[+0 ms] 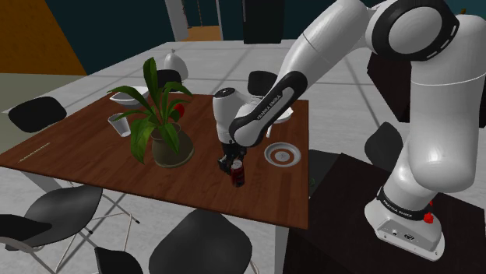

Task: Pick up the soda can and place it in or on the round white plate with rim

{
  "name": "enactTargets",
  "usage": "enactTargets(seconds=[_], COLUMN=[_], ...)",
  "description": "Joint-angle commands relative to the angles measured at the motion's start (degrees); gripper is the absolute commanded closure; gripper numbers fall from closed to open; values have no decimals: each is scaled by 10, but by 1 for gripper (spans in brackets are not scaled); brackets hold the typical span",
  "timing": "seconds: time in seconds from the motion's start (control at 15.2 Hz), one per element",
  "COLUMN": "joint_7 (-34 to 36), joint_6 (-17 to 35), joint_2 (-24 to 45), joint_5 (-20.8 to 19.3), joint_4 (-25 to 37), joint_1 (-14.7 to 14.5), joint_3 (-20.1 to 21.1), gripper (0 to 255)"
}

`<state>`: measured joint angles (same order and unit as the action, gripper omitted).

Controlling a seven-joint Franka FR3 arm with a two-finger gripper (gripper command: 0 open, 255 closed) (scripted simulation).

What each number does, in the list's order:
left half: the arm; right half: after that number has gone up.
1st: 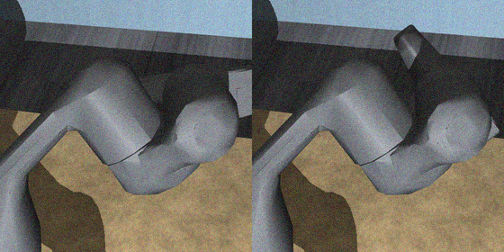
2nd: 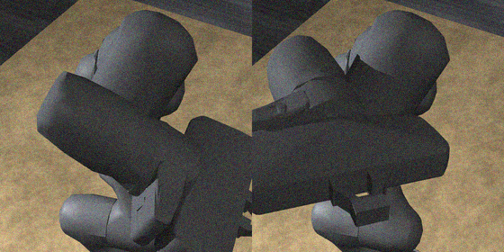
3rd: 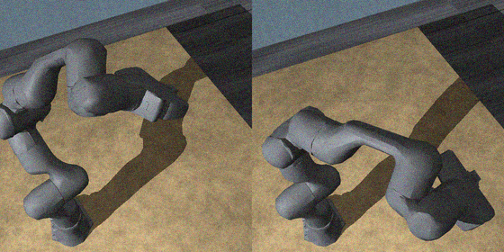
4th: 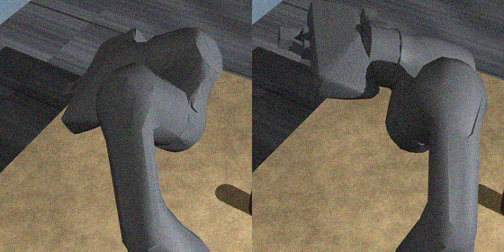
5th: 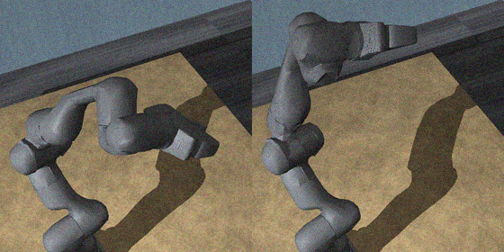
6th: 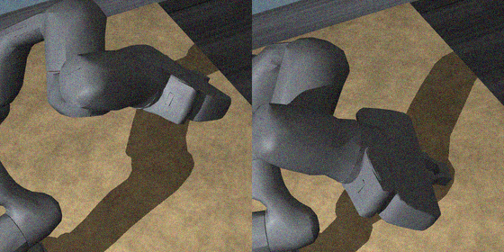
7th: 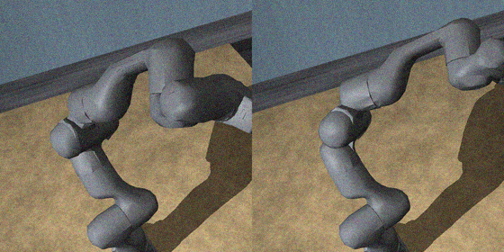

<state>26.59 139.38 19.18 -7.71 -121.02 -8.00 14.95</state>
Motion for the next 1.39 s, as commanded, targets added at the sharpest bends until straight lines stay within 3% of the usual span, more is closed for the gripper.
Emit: enactTargets(seconds=[0.0, 0.4, 1.32], joint_7=[0, 0, -22], joint_6=[0, 0, -92], joint_2=[0, 0, -72], joint_5=[0, 0, 32], joint_4=[0, 0, 22], joint_1=[0, 0, 9], joint_3=[0, 0, 13], gripper=[255, 255, 255])
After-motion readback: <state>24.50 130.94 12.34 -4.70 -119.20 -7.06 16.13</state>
